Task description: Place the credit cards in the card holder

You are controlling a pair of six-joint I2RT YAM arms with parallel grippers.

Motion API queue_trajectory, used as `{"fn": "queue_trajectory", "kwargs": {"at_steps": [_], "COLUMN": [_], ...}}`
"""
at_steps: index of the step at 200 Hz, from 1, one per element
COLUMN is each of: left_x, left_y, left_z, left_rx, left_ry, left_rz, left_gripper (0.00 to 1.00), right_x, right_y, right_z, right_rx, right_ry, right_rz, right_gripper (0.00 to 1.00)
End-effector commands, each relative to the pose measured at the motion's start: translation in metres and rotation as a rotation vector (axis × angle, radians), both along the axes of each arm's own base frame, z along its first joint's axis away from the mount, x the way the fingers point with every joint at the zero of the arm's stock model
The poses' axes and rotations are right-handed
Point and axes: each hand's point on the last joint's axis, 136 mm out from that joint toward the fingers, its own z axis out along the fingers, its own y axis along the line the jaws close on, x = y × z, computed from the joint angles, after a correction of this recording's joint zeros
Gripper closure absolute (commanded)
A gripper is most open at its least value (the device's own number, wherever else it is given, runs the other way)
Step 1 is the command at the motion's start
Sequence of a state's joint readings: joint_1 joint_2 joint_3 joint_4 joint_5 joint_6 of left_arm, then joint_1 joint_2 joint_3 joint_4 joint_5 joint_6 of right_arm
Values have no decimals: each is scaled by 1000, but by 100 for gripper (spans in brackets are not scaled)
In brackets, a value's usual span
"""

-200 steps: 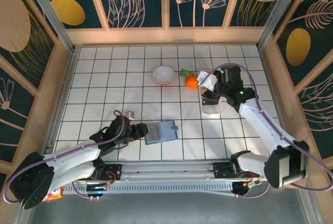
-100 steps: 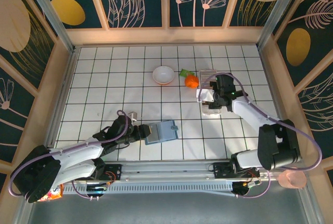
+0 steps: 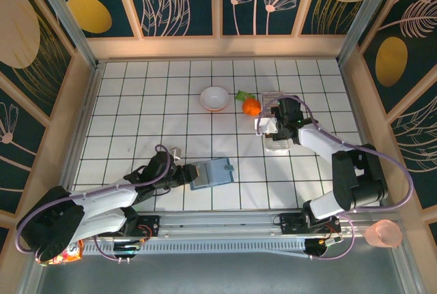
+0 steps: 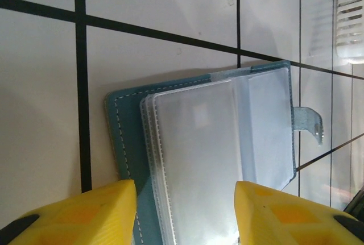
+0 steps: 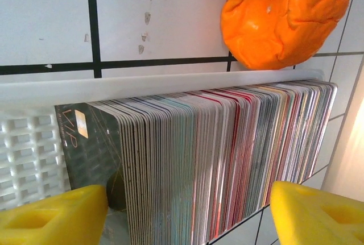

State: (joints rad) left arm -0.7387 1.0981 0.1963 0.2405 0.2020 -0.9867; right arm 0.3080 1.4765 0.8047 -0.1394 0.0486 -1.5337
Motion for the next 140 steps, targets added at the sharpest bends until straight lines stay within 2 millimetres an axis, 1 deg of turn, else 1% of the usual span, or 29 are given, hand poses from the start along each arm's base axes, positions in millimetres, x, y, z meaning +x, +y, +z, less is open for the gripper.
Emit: {"fn": "queue_trajectory", "kwargs": {"at_steps": [1, 18, 32, 48, 67, 80, 111, 140], "left_x": [1, 1, 1, 1, 0, -1, -1, 0], "left_y": [-5, -5, -5, -4, -3, -2, -1, -3], "left_z": [3, 3, 4, 4, 4, 2, 1, 3], "left_rx": [-9, -11, -14, -15, -15, -12, -13, -18], "left_ry": [-21, -21, -21, -22, -22, -20, -18, -19], "left_rz": [-27, -29, -28, -22, -20, -18, -15, -15], "left_gripper": [52, 52, 53, 54, 55, 56, 58, 61], "right_x": [0, -1, 3, 6, 8, 6, -2, -8], "right_y": [9, 11, 12, 10, 10, 9, 7, 4], "right_z": [-5, -8, -8, -6, 4, 10, 20, 18], "right_rx": [-11, -12, -9, -16, -18, -14, -16, -20], "right_ry": [19, 32, 24, 10, -15, -27, -50, -49], "right_rz": [38, 39, 32, 24, 20, 22, 27, 31], "right_gripper": [23, 22, 22, 27, 34, 34, 41, 45]}}
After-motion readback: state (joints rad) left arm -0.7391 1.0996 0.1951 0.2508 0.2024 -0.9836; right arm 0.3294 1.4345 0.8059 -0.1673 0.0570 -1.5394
